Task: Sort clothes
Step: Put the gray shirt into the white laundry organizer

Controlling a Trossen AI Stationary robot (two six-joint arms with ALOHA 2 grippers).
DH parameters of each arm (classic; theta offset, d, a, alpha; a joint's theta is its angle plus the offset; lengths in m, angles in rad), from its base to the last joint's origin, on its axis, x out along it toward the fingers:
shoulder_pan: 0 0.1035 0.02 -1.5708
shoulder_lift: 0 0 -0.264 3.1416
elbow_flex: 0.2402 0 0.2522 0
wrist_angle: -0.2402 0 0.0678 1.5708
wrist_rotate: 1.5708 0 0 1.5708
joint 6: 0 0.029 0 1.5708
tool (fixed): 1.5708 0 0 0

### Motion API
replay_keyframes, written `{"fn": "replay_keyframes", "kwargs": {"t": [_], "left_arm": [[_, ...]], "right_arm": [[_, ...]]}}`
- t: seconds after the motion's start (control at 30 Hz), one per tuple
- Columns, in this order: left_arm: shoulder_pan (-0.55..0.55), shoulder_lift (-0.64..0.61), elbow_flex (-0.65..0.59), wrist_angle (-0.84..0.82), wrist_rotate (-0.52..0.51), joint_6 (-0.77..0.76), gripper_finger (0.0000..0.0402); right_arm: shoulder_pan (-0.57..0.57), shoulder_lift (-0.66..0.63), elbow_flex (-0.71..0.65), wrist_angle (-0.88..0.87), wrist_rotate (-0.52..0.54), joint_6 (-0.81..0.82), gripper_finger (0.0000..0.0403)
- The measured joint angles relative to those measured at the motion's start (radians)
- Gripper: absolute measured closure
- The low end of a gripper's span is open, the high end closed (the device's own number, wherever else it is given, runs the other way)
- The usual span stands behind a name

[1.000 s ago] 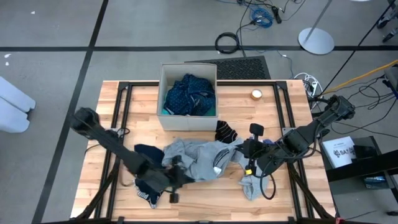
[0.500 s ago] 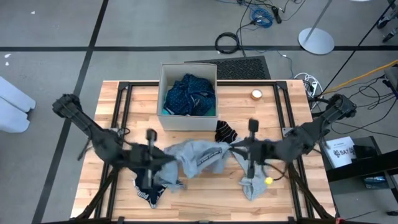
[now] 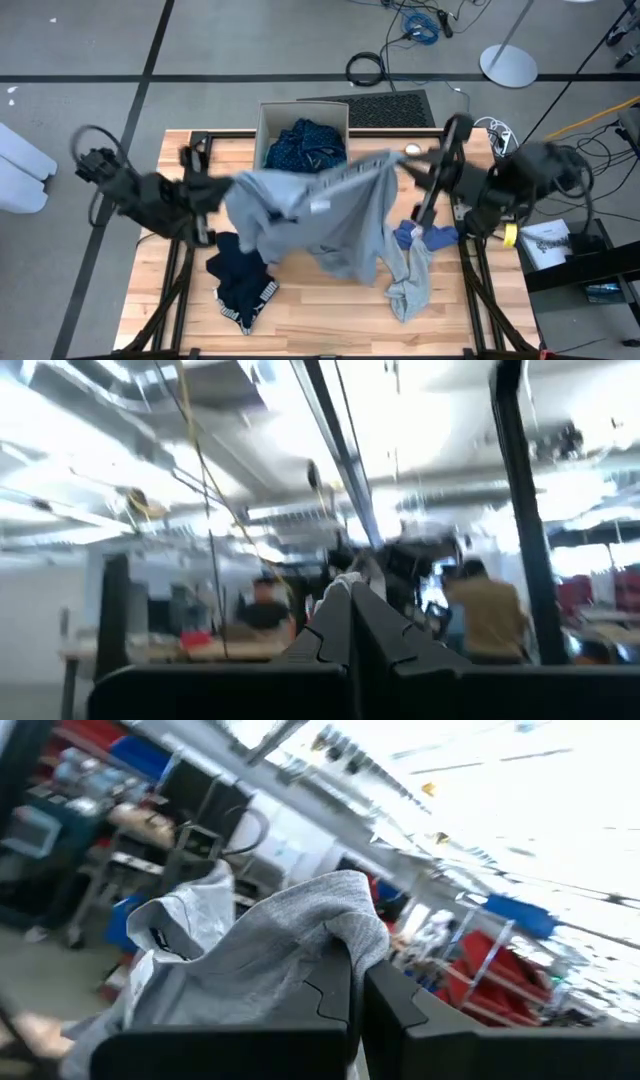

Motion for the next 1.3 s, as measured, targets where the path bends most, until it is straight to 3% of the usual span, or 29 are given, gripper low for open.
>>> {"fn": "replay_keyframes", "kwargs": {"t": [0.2,0.4,0.5,0.63,0.77,0.9,1.0,1.17,1.3], "left_arm": [[0.060,0.007,0.203,-0.170,0.168,-0.006,0.0401],[0.039,0.072,0.364,-0.369,0.314,-0.088,0.0401],[0.010,0.108,0.399,-0.455,0.332,-0.117,0.0401],[-0.045,0.159,0.402,-0.527,0.370,-0.127,0.0401],[-0.126,0.229,0.400,-0.574,0.372,-0.121,0.0401],[-0.199,0.300,0.400,-0.557,0.353,-0.084,0.0401],[-0.241,0.339,0.400,-0.531,0.272,-0.025,0.0401],[-0.260,0.343,0.400,-0.539,0.104,0.008,0.0400],[-0.237,0.344,0.400,-0.671,-0.002,-0.068,0.0395]], "right_arm": [[-0.125,0.000,0.104,-0.005,-0.224,0.096,0.0403],[-0.117,-0.001,0.210,-0.150,-0.487,0.334,0.0403],[-0.077,-0.001,0.227,-0.281,-0.549,0.442,0.0403],[0.036,0.007,0.218,-0.463,-0.547,0.550,0.0403],[0.178,0.027,0.141,-0.496,-0.523,0.642,0.0403],[0.320,0.080,0.059,-0.432,-0.413,0.662,0.0403],[0.394,0.120,0.050,-0.410,-0.311,0.629,0.0403],[0.405,0.129,0.050,-0.526,-0.106,0.639,0.0403],[0.329,0.116,0.044,-0.754,-0.097,0.830,0.0403]]}}
